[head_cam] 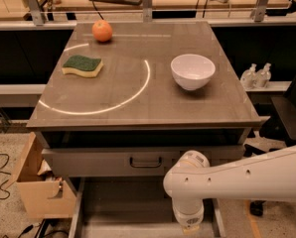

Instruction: Open middle drawer

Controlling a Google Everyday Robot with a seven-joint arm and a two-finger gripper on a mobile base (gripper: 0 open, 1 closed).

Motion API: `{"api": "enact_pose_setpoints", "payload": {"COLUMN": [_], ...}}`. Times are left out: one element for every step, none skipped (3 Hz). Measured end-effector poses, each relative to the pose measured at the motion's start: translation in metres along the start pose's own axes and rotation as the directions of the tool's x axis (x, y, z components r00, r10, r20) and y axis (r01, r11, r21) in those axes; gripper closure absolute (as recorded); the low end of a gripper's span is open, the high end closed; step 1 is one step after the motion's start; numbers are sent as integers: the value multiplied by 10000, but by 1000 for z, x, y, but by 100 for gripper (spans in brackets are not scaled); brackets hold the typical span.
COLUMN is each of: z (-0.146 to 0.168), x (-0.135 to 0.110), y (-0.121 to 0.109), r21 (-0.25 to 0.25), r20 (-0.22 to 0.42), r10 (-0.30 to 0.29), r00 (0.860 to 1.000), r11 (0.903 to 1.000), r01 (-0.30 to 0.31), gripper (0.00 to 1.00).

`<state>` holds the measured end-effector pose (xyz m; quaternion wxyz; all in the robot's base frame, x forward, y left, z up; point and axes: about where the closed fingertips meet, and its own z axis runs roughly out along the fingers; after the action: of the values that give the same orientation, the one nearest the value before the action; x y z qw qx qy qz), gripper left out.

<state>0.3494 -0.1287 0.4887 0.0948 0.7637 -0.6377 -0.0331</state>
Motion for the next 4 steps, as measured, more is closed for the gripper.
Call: {"api": "enact_pose_setpoints", "payload": {"z": [17,34,40,53], "x": [7,15,17,16], "y": [4,8,7,8], "r21": [173,765,1362,1493], "r20": [351,857,1203,1456], "r10": [218,448,446,446], "r00": [9991,9953,9917,9883], "r11": [9996,9957,9888,9865], "r01": [-224,-514,-610,-665], "gripper": [100,100,100,100]}}
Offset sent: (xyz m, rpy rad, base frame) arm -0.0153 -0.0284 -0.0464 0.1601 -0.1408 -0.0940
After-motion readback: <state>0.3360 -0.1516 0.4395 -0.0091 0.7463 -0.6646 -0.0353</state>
